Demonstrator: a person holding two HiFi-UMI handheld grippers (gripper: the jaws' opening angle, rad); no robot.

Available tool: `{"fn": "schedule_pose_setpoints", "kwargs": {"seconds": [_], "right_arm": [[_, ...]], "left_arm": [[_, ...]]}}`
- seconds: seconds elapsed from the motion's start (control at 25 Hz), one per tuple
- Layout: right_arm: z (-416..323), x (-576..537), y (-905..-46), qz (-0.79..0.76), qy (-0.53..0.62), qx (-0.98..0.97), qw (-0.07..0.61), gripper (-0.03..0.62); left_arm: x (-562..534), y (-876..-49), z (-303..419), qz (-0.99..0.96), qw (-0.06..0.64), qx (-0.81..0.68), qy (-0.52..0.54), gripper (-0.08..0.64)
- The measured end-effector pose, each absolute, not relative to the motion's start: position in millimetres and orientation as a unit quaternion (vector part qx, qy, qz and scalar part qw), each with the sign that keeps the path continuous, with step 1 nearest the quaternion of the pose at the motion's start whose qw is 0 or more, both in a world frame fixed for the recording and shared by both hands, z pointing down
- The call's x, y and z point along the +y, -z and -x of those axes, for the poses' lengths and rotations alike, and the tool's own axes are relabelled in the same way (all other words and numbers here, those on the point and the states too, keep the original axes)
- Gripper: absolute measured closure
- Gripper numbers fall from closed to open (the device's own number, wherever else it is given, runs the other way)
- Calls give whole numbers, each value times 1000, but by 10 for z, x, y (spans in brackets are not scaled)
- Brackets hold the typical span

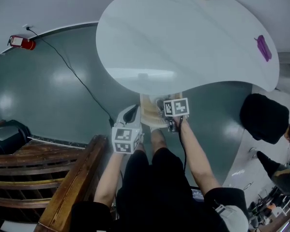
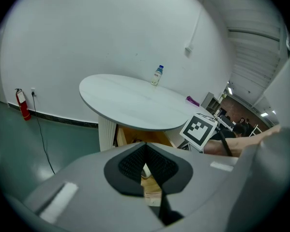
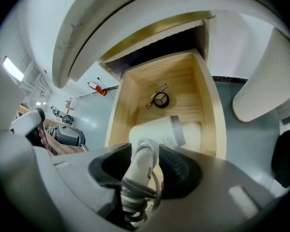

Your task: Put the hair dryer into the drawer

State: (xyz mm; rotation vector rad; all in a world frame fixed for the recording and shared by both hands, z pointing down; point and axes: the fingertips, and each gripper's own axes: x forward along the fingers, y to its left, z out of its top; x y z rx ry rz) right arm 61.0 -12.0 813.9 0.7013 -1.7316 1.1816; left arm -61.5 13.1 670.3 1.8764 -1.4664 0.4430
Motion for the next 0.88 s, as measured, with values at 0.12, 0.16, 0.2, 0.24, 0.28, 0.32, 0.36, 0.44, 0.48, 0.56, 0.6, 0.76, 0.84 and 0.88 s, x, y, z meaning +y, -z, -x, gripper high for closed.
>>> {"fn": "schedule_pose_setpoints", "kwargs": {"seconds": [0.12,0.16,0.2,0.24,0.28,0.32,0.36,0.44,0.48,0.56,0.6,0.76,0.84,0.88], "right_arm": [[-630,-109,-8054,-287,-472,-704,446,411],[-639,-111,-8013,-289,-469,-707,443,411],[-651,-115,-7966,-292,-465,-710,440,411],[-669,-118,-7913,-296,-461,-714,436,411],[-687,-121,-7857,-301,-458,-717,432,411],[-704,-124,-7799,-306,-454,-720,426,411],[-719,-130,-7740,-311,-452,-723,420,411],[-743,-141,-7615,-317,-448,-729,408,411],[-753,-145,-7547,-320,-446,-733,402,411],[-771,-148,-7406,-326,-439,-741,390,411],[-780,-149,-7335,-329,-435,-746,383,413],[-796,-154,-7027,-346,-420,-761,352,416],[-787,-159,-6848,-357,-409,-770,336,447],[-782,-168,-6754,-362,-401,-775,327,470]], "left_arm": [[128,-6650,614,-729,348,-565,-169,552],[127,-6626,615,-730,347,-564,-169,552],[131,-6600,616,-731,345,-564,-169,552],[140,-6576,620,-731,344,-564,-170,552],[153,-6552,628,-732,342,-564,-172,552],[162,-6522,633,-734,339,-564,-172,552],[162,-6483,630,-736,335,-563,-171,552],[150,-6392,610,-742,328,-560,-166,552],[148,-6351,600,-745,325,-559,-165,552],[155,-6275,579,-748,319,-557,-166,552],[160,-6237,568,-750,316,-557,-166,552],[155,-6051,524,-759,299,-555,-163,552],[166,-5974,497,-763,293,-552,-163,552],[172,-5939,481,-766,290,-550,-163,552]]}}
